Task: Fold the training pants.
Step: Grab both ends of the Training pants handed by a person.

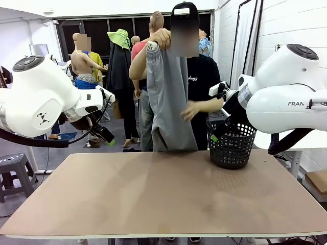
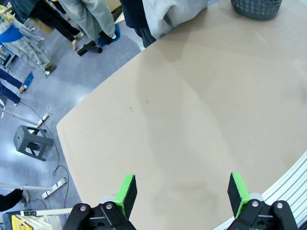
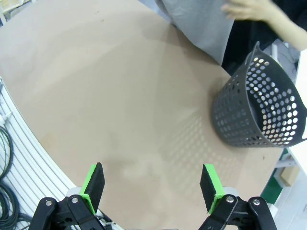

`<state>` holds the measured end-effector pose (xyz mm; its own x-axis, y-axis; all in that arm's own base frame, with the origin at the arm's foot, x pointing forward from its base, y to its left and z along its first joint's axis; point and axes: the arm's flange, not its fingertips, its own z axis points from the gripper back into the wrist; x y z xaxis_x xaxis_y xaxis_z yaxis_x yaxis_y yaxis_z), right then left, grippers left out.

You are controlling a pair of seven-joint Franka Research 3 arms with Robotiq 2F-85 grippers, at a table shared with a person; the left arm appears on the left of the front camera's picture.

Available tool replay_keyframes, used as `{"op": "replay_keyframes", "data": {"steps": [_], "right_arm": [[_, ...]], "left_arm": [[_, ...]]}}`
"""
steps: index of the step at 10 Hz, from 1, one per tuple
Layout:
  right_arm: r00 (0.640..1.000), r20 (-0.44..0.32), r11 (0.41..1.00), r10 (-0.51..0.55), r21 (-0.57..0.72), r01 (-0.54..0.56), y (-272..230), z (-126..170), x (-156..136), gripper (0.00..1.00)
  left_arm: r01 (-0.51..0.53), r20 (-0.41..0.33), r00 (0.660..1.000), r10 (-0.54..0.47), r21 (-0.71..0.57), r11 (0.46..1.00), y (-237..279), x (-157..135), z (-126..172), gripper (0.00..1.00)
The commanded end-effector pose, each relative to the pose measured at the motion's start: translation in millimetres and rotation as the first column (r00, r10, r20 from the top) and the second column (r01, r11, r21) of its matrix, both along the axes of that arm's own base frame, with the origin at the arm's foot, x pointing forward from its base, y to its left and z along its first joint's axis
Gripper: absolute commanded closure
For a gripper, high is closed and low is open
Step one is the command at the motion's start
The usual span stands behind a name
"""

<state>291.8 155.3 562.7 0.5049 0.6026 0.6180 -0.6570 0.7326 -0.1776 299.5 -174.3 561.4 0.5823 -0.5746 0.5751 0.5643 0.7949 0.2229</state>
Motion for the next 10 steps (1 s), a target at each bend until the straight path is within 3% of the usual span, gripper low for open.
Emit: {"op": "replay_keyframes", "data": {"steps": [1,10], "right_arm": [[1.000,0.001,1.000,0.001,0.006,-0.001,0.6,-0.1,0.6,0.00],[1.000,0.001,1.000,0.001,0.006,-0.001,0.6,-0.1,0.6,0.00]], "left_arm": [[0.007,0.000,1.000,-0.007,0.004,1.000,0.1,0.7,-0.7,0.00],[0.007,0.000,1.000,-0.007,0.004,1.000,0.1,0.7,-0.7,0.00]]}}
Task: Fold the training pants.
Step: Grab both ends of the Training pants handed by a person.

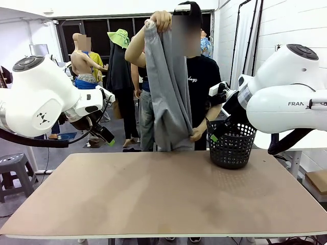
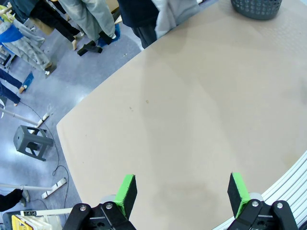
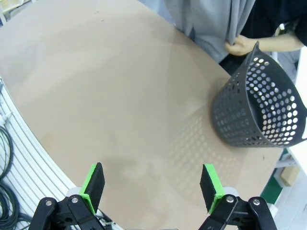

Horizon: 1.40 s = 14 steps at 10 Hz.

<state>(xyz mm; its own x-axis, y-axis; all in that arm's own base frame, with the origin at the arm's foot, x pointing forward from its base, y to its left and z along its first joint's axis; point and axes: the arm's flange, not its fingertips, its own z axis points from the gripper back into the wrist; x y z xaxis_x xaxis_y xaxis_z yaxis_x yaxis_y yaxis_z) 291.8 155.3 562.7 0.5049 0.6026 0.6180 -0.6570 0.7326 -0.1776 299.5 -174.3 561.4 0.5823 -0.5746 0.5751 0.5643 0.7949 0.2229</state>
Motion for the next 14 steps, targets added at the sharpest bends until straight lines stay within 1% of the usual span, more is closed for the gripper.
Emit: {"op": "replay_keyframes", "data": {"steps": [1,14], "right_arm": [[1.000,0.001,1.000,0.001,0.006,-0.001,0.6,-0.1,0.6,0.00],[1.000,0.001,1.000,0.001,0.006,-0.001,0.6,-0.1,0.6,0.00]], "left_arm": [[0.007,0.000,1.000,-0.007,0.004,1.000,0.1,0.7,-0.7,0.00],[0.007,0.000,1.000,-0.007,0.004,1.000,0.1,0.7,-0.7,0.00]]}}
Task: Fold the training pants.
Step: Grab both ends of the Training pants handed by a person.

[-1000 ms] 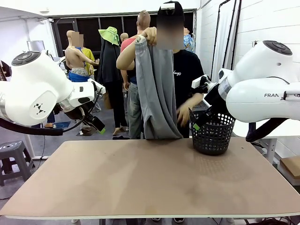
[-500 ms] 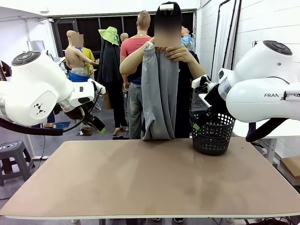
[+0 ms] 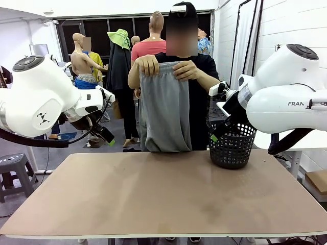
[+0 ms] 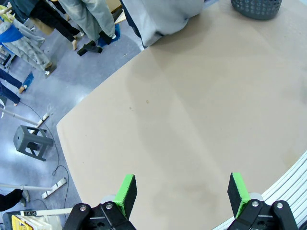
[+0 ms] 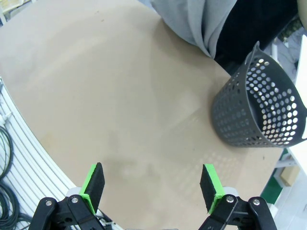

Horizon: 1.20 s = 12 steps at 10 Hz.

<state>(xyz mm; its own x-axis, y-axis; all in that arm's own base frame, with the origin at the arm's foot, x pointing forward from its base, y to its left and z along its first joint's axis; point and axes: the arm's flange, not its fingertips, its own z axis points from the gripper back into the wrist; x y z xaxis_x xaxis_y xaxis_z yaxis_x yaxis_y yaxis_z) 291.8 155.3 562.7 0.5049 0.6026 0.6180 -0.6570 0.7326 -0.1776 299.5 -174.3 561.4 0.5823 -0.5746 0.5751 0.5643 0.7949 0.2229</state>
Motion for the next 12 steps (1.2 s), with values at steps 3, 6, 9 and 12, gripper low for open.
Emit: {"op": "replay_keyframes", "data": {"steps": [3,6,9,12], "right_arm": [[1.000,0.001,1.000,0.001,0.006,-0.001,0.6,-0.1,0.6,0.00],[1.000,0.001,1.000,0.001,0.006,-0.001,0.6,-0.1,0.6,0.00],[1.000,0.001,1.000,0.001,0.006,-0.001,0.6,-0.1,0.6,0.00],[1.000,0.001,1.000,0.001,0.006,-0.001,0.6,-0.1,0.6,0.00]], "left_arm": [[0.007,0.000,1.000,-0.007,0.004,1.000,0.1,0.7,-0.7,0.00],[0.007,0.000,1.000,-0.007,0.004,1.000,0.1,0.7,-0.7,0.00],[0.007,0.000,1.000,-0.007,0.004,1.000,0.1,0.7,-0.7,0.00],[0.007,0.000,1.000,-0.007,0.004,1.000,0.1,0.7,-0.7,0.00]]}}
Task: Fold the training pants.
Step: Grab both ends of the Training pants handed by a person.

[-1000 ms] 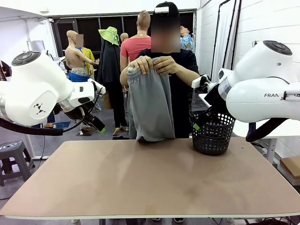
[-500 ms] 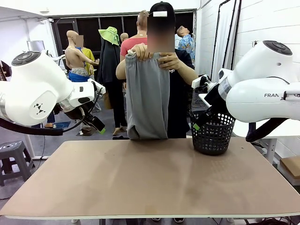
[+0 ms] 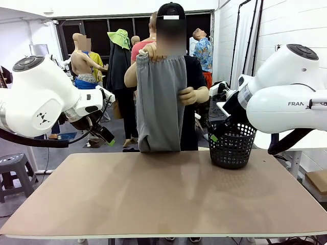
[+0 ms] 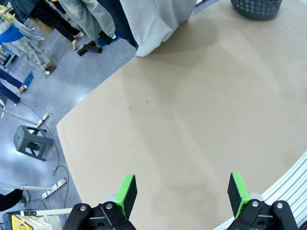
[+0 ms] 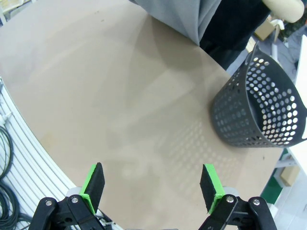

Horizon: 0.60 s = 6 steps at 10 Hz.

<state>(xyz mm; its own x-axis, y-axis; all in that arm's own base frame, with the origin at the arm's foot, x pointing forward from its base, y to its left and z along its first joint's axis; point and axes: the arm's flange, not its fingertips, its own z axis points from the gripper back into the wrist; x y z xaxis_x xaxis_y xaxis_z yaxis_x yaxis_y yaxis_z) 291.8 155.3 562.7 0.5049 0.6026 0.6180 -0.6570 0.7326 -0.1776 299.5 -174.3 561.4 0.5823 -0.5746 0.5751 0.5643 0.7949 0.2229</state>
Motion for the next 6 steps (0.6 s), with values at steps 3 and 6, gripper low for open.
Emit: {"op": "replay_keyframes", "data": {"steps": [3,6], "right_arm": [[1.000,0.001,1.000,0.001,0.006,-0.001,0.6,-0.1,0.6,0.00],[1.000,0.001,1.000,0.001,0.006,-0.001,0.6,-0.1,0.6,0.00]], "left_arm": [[0.007,0.000,1.000,-0.007,0.004,1.000,0.1,0.7,-0.7,0.00],[0.007,0.000,1.000,-0.007,0.004,1.000,0.1,0.7,-0.7,0.00]]}}
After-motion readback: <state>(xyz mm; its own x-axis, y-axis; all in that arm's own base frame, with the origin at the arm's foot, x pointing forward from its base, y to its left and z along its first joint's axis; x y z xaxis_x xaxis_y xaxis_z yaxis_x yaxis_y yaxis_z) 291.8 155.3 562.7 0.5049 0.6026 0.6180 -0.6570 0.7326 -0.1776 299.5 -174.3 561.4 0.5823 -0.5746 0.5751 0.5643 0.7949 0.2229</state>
